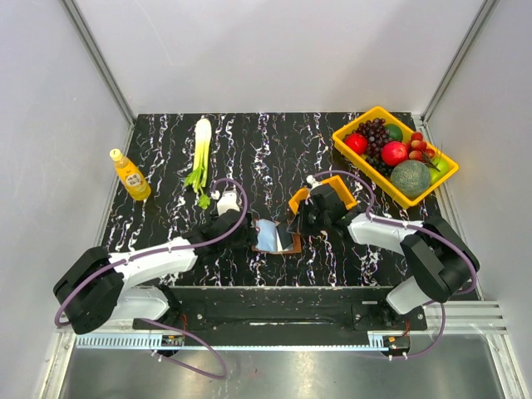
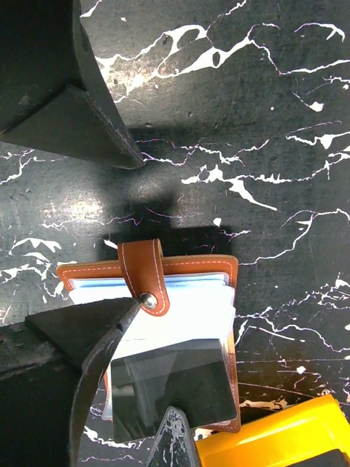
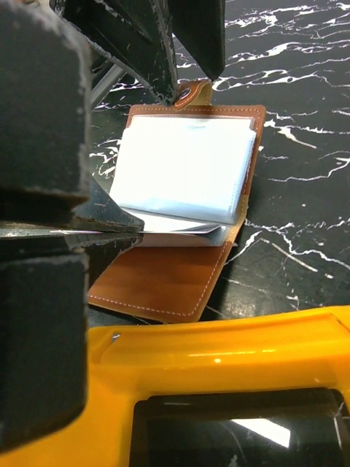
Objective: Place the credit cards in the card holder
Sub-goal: Insert the credit card into the card holder.
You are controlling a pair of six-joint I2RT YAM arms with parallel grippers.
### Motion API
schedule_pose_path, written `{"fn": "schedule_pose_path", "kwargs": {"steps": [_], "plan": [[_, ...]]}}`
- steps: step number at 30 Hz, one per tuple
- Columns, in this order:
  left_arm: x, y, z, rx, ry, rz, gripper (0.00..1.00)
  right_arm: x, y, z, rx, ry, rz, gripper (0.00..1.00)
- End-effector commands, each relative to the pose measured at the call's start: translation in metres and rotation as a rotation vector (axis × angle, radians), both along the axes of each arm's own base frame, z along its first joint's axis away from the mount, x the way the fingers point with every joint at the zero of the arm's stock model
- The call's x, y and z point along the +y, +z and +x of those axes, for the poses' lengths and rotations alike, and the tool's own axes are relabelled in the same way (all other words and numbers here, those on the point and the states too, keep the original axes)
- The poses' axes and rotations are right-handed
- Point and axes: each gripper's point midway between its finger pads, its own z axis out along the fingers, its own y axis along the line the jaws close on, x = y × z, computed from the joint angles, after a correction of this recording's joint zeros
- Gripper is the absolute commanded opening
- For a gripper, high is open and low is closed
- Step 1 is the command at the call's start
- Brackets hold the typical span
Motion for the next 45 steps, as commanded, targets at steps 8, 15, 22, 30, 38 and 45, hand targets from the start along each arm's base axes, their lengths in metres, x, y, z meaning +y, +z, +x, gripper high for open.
{"fn": "schedule_pose_path", "kwargs": {"steps": [8, 15, 22, 30, 38, 45], "plan": [[-0.029, 0.007, -0.001, 0.009, -0.097, -0.080, 0.81, 0.025, 0.029, 0.017, -0.079, 0.004, 0.014, 0.00], [-0.035, -0.022, -0.006, 0.086, -0.077, -0.099, 0.77, 0.026, 0.026, 0.014, -0.073, 0.005, 0.019, 0.00], [-0.024, -0.051, -0.006, 0.151, -0.022, -0.001, 0.57, 0.031, 0.029, 0.013, -0.056, -0.031, 0.081, 0.00], [-0.011, -0.069, -0.013, 0.183, 0.005, 0.046, 0.44, 0.016, 0.018, 0.017, -0.065, -0.125, 0.057, 0.00], [-0.002, -0.084, -0.021, 0.221, 0.001, 0.106, 0.40, 0.006, 0.020, 0.019, -0.085, -0.186, 0.060, 0.00], [0.004, -0.087, -0.023, 0.227, 0.007, 0.134, 0.39, 0.002, 0.007, 0.019, -0.071, -0.219, 0.060, 0.00]]}}
